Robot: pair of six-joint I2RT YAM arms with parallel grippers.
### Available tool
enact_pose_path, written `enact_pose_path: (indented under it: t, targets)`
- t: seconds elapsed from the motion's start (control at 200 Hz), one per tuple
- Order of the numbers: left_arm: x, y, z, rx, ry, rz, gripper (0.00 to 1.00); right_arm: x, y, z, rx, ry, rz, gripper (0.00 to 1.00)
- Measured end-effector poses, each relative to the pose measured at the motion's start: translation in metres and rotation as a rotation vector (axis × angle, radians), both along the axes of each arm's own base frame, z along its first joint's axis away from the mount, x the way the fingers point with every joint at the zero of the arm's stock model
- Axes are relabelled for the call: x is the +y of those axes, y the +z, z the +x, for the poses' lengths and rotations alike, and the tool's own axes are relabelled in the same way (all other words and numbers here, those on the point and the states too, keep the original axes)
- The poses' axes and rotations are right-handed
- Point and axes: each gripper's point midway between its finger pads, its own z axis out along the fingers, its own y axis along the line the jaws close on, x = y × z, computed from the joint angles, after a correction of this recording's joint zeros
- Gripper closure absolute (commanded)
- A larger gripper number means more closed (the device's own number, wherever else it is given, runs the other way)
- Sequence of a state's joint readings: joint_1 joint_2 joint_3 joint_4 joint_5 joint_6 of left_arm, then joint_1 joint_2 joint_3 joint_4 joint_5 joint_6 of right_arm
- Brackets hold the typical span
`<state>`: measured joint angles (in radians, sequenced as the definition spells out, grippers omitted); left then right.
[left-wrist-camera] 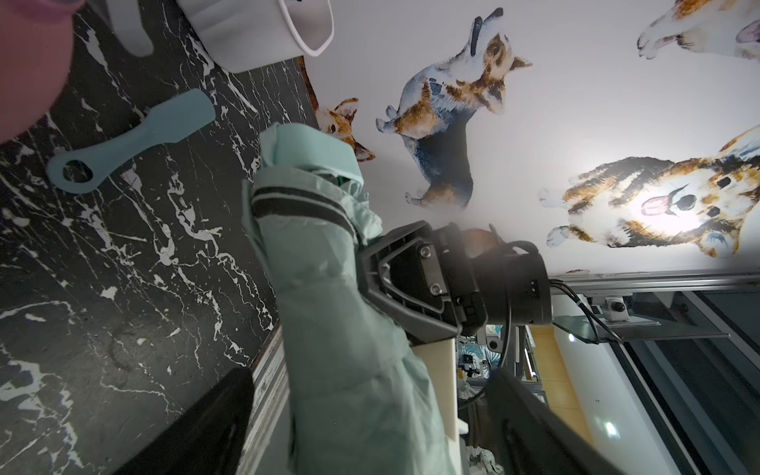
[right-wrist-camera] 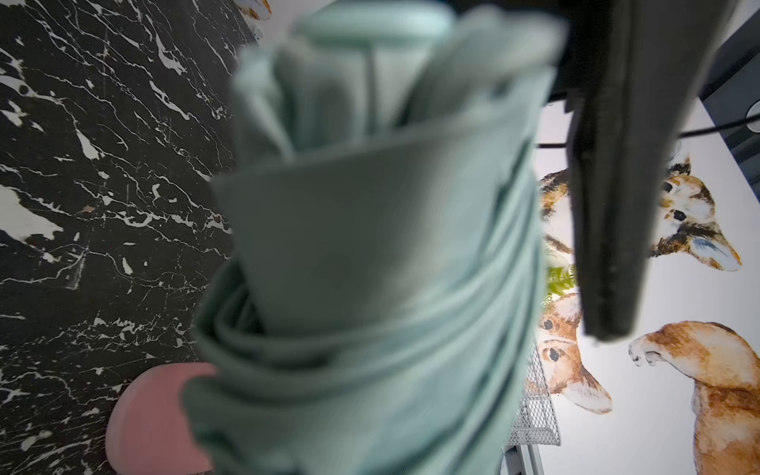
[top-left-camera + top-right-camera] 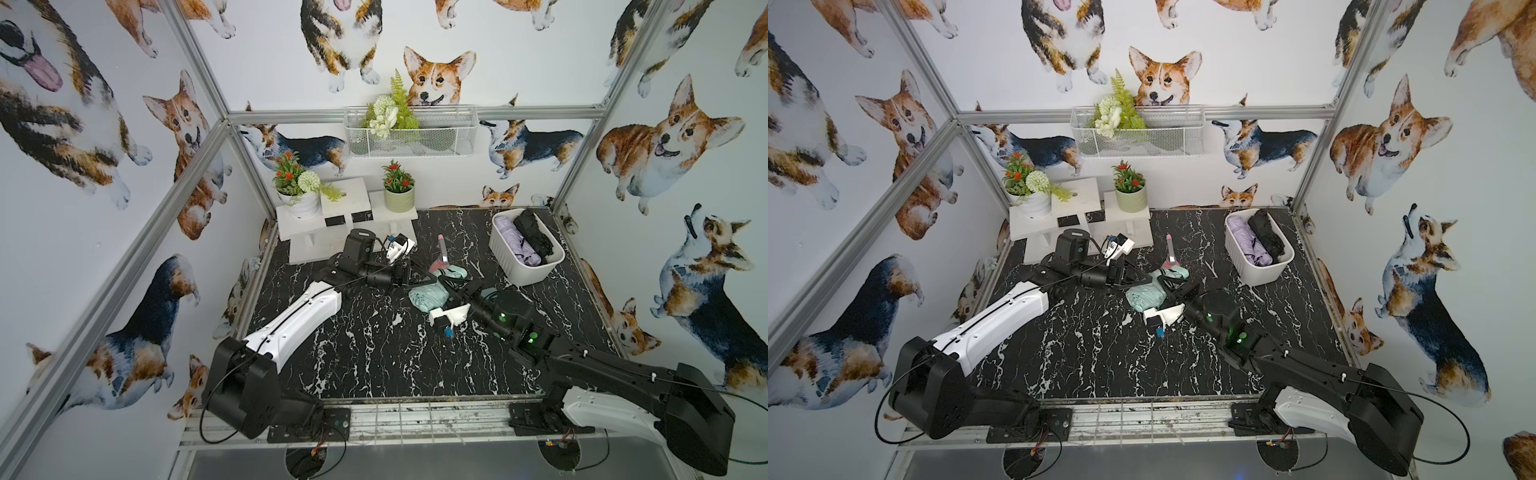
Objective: Put the umbrella into the storage box
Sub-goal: Place the umbrella in the storage box.
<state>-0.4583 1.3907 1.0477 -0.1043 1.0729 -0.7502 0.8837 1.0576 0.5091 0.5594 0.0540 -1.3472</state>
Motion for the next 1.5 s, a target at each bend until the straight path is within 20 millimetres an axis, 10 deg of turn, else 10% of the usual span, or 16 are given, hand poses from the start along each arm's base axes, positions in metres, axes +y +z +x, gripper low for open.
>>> enact_pose_path:
  t: [0.25, 0.616, 0.986, 1.502]
  targets:
    - [0.065, -0.02, 0.044, -0.075, 0.334, 0.133, 0.0, -0.017, 0.01, 0.019, 0.137, -0.092, 0.149, 0.89]
    - [0.125, -0.043, 0.039, -0.324, 0.61, 0.37, 0.0, -0.083, 0.115, 0.106, 0.537, -0.449, 0.706, 0.87]
    - [0.15, -0.083, 0.031, -0.378, 0.674, 0.517, 0.0, -0.199, 0.057, 0.166, 0.923, -0.856, 0.95, 0.86]
    - [0.166, -0.104, 0.057, -0.418, 0.744, 0.651, 0.0, -0.27, -0.028, 0.237, 1.101, -1.287, 0.838, 0.85]
